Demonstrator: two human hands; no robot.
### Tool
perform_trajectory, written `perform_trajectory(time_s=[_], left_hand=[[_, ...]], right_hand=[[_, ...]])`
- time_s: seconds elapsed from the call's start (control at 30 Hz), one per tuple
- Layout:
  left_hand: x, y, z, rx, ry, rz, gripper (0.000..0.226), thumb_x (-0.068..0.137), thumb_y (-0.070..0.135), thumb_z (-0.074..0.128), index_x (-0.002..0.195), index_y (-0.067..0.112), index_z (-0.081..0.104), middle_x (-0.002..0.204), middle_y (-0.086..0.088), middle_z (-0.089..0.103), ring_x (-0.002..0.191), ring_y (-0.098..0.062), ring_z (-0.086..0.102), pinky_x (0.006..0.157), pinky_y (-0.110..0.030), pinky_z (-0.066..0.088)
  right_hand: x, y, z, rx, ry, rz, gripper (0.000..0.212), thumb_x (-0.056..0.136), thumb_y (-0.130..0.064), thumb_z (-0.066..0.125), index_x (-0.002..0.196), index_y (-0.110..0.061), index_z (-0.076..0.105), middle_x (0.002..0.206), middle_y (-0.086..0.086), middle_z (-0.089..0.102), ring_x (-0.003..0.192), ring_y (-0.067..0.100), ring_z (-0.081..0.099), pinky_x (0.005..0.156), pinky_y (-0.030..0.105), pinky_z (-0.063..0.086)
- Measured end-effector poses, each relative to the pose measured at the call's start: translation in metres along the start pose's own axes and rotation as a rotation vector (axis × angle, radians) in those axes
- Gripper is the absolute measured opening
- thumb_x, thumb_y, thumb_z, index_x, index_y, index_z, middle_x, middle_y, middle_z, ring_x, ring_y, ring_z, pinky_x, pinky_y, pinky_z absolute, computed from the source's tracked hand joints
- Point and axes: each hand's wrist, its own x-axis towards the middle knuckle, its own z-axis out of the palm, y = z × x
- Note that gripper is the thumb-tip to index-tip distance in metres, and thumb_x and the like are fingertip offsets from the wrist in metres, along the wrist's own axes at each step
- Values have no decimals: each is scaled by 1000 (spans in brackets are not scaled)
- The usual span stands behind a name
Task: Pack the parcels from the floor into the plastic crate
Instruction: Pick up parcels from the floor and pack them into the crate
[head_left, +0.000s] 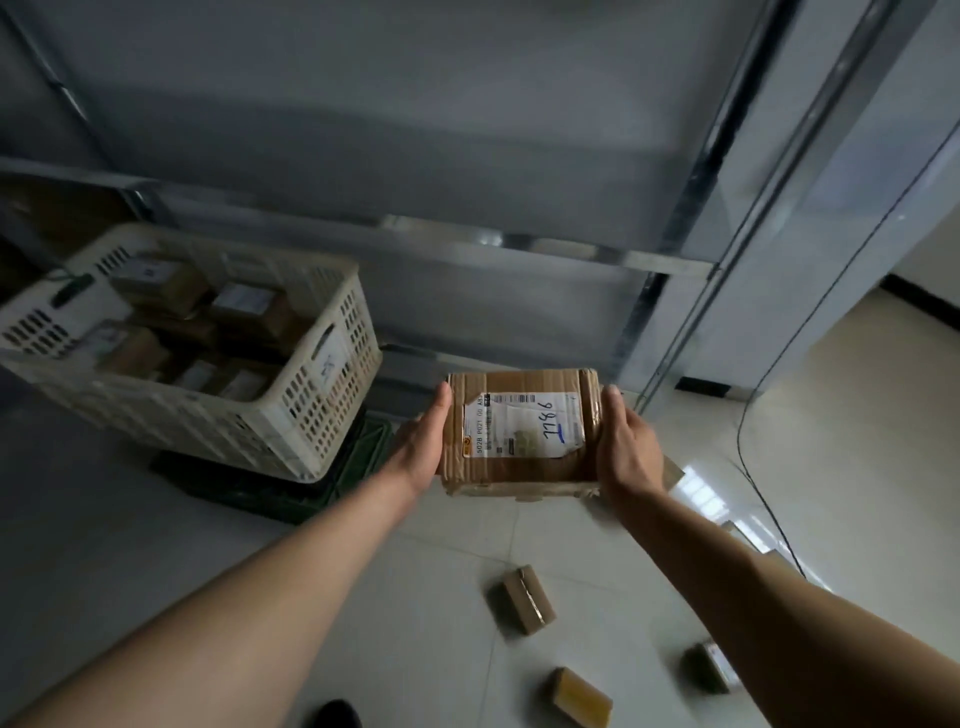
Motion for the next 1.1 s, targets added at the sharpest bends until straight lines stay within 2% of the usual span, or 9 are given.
perform_trajectory(time_s=[0.17, 0.27, 0.33, 0.5, 0.6, 0.77, 0.9, 1.0, 1.1], left_hand=[[10, 14, -99, -97, -22, 75, 37, 100, 56, 23, 98, 42, 57, 112, 8, 64, 102, -12, 60, 95, -32, 45], [21, 21, -156, -75, -42, 33, 66, 89, 71, 23, 123, 30, 62, 127, 1, 64, 115, -18, 60, 102, -36, 42], [31, 23, -190, -50, -23, 18, 72, 91, 70, 20, 131, 25, 59, 128, -3, 63, 115, -20, 58, 95, -35, 43], [51, 24, -255, -105, 11, 64, 60, 99, 60, 17, 130, 25, 54, 119, 1, 62, 82, 1, 55, 58, -19, 45], [67, 20, -288, -155, 16, 47, 58, 96, 64, 19, 115, 30, 61, 116, -1, 68, 83, -4, 65, 62, -21, 50], [99, 23, -340, -223, 99, 12, 52, 96, 64, 22, 106, 30, 61, 108, -2, 69, 90, -12, 65, 72, -30, 50], [131, 32, -374, -190, 181, -24, 47, 95, 66, 20, 107, 37, 56, 102, 3, 63, 87, -10, 58, 79, -34, 47], [158, 40, -396, -164, 195, -45, 58, 94, 68, 18, 124, 33, 54, 114, 0, 63, 96, -15, 60, 79, -33, 47], [181, 46, -412, -157, 210, -52, 49, 96, 65, 16, 108, 38, 55, 98, 6, 64, 86, -9, 60, 67, -29, 45]], right_hand=[[-15, -47, 83, 2, 7, -15, 63, 96, -68, 32, 99, -18, 71, 92, 5, 74, 85, 22, 71, 82, 45, 59], [-23, -72, 132, -10, 5, -31, 64, 98, -66, 31, 100, -16, 71, 92, 6, 74, 83, 22, 71, 76, 40, 59], [-25, -88, 162, -26, 20, -56, 63, 100, -62, 30, 99, -14, 71, 93, 6, 72, 80, 18, 68, 70, 32, 53], [-24, -122, 224, -58, -18, -91, 61, 102, -59, 29, 105, -14, 70, 98, 6, 70, 79, 13, 63, 62, 24, 43], [-16, -140, 258, -69, -61, -100, 61, 102, -59, 30, 103, -14, 70, 97, 7, 71, 80, 17, 64, 64, 27, 45], [8, -169, 319, -61, -164, -89, 71, 85, -77, 28, 91, -19, 70, 91, 5, 73, 86, 25, 69, 86, 49, 57], [39, -194, 365, -61, -214, -122, 63, 95, -66, 31, 93, -17, 70, 90, 5, 71, 87, 24, 66, 86, 46, 55], [62, -208, 392, -39, -260, -122, 51, 101, -57, 33, 99, -20, 68, 94, 4, 69, 91, 23, 65, 87, 40, 54], [83, -217, 415, -42, -308, -131, 48, 102, -56, 34, 102, -22, 67, 96, 4, 69, 89, 20, 65, 81, 35, 54]])
